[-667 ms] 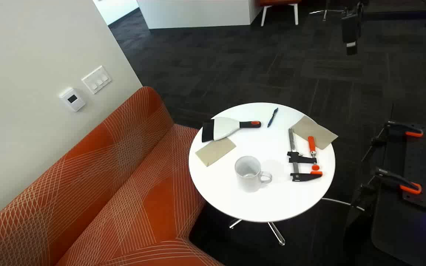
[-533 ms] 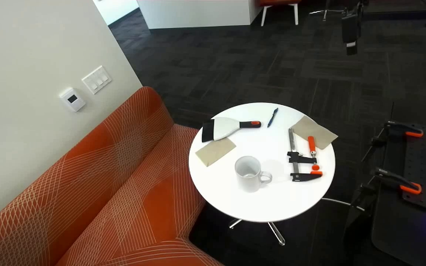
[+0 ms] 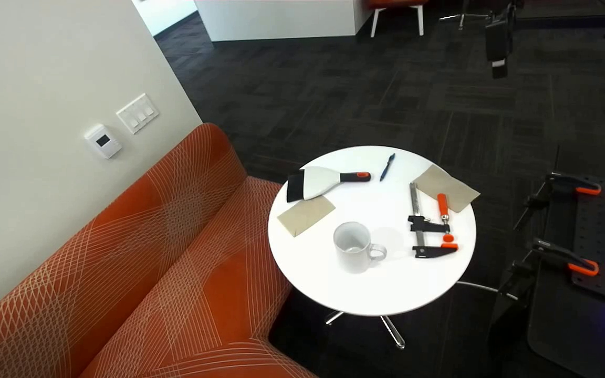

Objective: Pick the pen and put it in the cup

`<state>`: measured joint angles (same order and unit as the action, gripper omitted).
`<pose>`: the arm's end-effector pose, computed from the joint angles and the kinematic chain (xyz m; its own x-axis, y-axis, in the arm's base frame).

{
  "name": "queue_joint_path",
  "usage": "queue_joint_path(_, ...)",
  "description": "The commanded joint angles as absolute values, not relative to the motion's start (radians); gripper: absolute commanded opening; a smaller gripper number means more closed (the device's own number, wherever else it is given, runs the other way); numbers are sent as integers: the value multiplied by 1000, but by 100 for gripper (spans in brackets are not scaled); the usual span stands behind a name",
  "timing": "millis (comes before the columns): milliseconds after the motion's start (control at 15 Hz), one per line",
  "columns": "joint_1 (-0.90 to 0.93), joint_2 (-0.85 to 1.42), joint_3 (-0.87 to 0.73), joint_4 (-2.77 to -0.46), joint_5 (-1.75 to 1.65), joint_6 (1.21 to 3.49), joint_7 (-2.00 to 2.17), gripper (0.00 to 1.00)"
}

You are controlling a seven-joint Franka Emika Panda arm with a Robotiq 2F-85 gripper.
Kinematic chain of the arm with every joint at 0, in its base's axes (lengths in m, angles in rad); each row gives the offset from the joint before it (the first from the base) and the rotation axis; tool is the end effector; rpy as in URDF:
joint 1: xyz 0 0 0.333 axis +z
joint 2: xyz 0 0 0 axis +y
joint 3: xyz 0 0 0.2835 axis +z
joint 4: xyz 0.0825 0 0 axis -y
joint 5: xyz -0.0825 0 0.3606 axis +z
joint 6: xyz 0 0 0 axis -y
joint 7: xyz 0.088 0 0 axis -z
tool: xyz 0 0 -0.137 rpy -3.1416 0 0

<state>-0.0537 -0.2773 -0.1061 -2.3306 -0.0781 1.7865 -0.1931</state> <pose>0.4019 -0.0735 0.3781 0.9611 0.0673 -0.2678 0.0666 -0.9977 -0.0115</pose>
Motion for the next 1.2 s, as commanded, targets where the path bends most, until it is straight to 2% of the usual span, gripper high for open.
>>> queue_joint_path(0, -55, -251, -105, -2314, -58, 1807, -184, 100)
queue_joint_path(600, -79, -13, -128, -2247, 170, 2160, -58, 100)
queue_joint_path(1133, -77, 256, -119, -2117, 240, 2371, 296, 100)
